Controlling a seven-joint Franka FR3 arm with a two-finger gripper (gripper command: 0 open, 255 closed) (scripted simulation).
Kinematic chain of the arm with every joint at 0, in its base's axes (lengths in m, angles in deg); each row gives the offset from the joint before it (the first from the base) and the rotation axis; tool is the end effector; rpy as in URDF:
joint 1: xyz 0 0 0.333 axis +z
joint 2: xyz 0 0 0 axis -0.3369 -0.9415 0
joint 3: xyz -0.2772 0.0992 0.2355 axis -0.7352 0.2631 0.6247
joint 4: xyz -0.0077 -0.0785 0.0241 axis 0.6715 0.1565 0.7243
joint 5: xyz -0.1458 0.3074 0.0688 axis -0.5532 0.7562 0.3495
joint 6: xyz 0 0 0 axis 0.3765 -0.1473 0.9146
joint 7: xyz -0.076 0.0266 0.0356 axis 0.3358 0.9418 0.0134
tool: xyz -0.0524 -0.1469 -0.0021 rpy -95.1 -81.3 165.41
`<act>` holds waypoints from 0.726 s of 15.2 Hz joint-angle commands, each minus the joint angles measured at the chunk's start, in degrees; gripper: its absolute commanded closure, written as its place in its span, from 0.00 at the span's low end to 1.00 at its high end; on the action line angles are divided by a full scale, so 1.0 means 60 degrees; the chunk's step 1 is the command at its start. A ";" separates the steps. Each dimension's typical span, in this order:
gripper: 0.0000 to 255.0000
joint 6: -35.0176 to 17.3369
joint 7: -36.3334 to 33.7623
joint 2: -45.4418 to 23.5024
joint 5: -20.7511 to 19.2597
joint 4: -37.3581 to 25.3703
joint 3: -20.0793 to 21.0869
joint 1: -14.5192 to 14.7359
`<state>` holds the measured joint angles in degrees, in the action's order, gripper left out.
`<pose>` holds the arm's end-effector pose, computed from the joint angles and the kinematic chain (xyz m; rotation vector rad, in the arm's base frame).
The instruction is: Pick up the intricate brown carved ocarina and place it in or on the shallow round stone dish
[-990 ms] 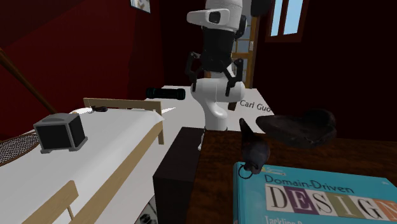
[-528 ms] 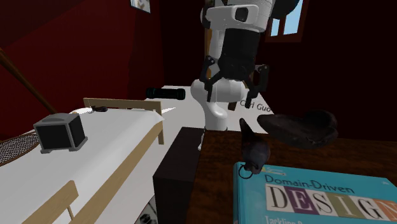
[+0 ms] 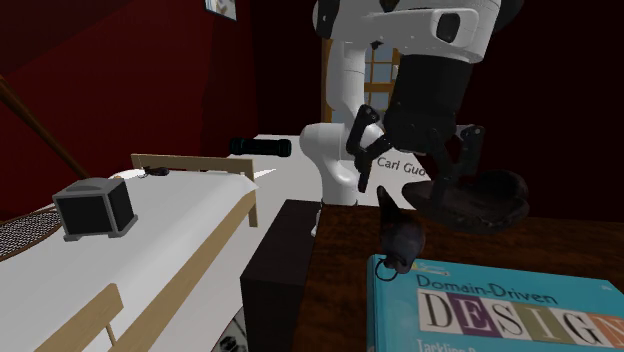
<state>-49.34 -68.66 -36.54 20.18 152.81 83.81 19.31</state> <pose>0.4160 0.1126 0.5676 2.9703 0.1459 0.1411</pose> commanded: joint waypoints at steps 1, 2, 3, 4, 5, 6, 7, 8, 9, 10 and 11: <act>0.00 -0.0179 -0.0090 -0.0142 -0.0048 0.0034 0.0039 -0.0001; 0.00 -0.0306 -0.0097 -0.0160 -0.0059 0.0143 0.0033 -0.0007; 0.00 -0.0433 -0.0104 -0.0180 -0.0071 0.0250 0.0027 -0.0014; 0.00 -0.0560 -0.0112 -0.0203 -0.0084 0.0355 0.0022 -0.0021; 0.00 -0.0687 -0.0120 -0.0227 -0.0098 0.0457 0.0016 -0.0028; 0.00 -0.0888 -0.0135 -0.0271 -0.0121 0.0615 0.0008 -0.0040; 0.00 -0.0888 -0.0134 -0.0269 -0.0120 0.0617 0.0008 -0.0040; 0.00 -0.0888 -0.0135 -0.0270 -0.0121 0.0616 0.0008 -0.0040; 0.00 -0.0888 -0.0135 -0.0271 -0.0121 0.0616 0.0008 -0.0040; 0.00 -0.0888 -0.0135 -0.0271 -0.0121 0.0616 0.0008 -0.0040; 0.00 -0.0888 -0.0135 -0.0271 -0.0121 0.0615 0.0008 -0.0040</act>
<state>-54.64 -69.46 -38.16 19.46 156.48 83.85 19.07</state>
